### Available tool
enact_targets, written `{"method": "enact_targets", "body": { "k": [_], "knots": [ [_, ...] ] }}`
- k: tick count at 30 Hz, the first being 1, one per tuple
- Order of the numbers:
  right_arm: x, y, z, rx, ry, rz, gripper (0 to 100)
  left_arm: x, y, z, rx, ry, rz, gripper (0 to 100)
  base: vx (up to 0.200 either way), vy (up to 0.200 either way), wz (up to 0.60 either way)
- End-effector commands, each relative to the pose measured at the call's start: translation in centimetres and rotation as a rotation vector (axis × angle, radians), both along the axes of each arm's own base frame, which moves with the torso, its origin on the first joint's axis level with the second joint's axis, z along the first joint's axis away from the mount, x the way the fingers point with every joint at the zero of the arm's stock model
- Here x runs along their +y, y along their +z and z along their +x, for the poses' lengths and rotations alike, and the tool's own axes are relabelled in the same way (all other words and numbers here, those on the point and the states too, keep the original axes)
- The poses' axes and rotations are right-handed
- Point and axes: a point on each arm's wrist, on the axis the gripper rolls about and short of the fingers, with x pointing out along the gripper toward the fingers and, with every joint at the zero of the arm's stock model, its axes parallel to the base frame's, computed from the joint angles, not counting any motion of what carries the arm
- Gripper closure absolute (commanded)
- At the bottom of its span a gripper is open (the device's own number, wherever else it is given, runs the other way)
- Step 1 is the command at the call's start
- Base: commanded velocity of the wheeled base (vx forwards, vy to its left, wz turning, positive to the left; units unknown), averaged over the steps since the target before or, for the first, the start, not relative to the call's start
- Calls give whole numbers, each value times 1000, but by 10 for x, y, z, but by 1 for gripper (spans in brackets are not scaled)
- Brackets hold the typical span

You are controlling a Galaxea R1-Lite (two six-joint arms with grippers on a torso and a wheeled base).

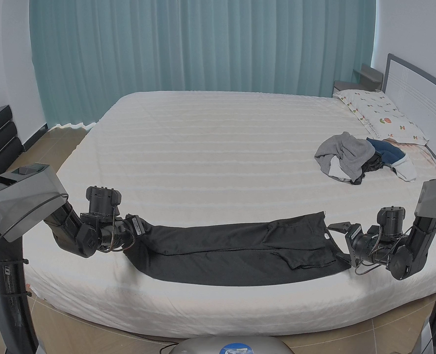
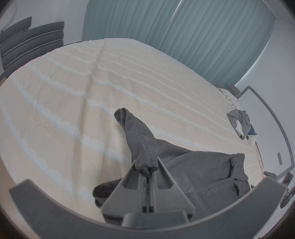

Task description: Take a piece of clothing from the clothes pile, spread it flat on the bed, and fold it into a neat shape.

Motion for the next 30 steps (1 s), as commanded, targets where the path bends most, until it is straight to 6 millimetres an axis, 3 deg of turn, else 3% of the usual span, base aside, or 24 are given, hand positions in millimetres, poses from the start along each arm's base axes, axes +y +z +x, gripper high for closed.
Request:
{"method": "enact_targets", "body": {
  "k": [1,6,12,13,19,20,30],
  "knots": [
    [0,0,0,0,0,0,0,-8,16,-5,-24,-20,-4,100,0,-200,0],
    [0,0,0,-1,2,0,0,-19,33,-14,-1,-55,-1,100,0,-200,0],
    [0,0,0,-1,0,0,0,-30,39,-16,-13,-76,5,100,0,-200,0],
    [0,0,0,-1,0,0,0,-40,41,-16,-15,-72,31,100,0,-200,0],
    [0,0,0,-1,0,0,0,-55,41,-17,5,-95,50,100,0,-200,0],
    [0,0,0,-1,0,0,0,-66,45,-16,12,-113,51,100,0,-200,0],
    [0,0,0,0,2,0,0,-99,62,-14,48,-143,15,100,0,-200,0]
  ]
}}
